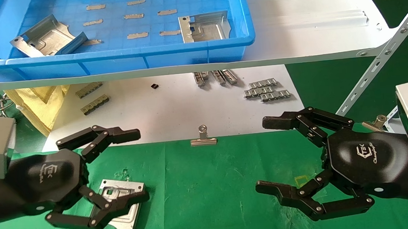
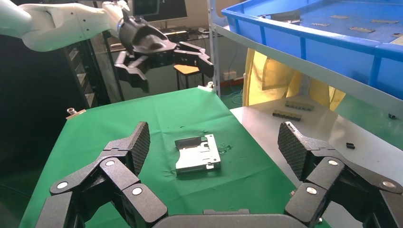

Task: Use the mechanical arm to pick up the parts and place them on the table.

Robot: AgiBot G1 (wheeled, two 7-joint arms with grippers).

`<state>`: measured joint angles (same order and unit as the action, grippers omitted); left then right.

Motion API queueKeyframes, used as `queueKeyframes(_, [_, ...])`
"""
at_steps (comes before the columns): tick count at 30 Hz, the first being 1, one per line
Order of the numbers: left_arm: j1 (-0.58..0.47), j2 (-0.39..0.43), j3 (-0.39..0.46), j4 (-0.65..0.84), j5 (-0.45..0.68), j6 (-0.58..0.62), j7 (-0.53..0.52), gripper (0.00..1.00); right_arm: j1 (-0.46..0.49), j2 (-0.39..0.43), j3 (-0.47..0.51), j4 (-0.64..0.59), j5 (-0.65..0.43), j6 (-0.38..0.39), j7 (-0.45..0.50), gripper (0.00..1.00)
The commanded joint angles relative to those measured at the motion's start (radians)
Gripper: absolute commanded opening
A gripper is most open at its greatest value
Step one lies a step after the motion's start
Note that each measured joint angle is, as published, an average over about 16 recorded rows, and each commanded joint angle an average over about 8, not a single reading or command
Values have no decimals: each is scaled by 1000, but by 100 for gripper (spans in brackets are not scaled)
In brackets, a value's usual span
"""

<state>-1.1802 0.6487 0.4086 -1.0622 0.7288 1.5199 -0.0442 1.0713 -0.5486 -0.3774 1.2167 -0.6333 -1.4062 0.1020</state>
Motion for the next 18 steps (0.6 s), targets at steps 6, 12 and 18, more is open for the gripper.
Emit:
queueKeyframes(6, [53,-19,-65,-111,1,-12,-72,100,0,0,0,0,0,0,0,100])
queueKeyframes(12, [94,-33,-115,-198,1,-21,-128,100,0,0,0,0,0,0,0,100])
queueKeyframes(18, [115,-41,-141,-243,1,-26,-152,100,0,0,0,0,0,0,0,100])
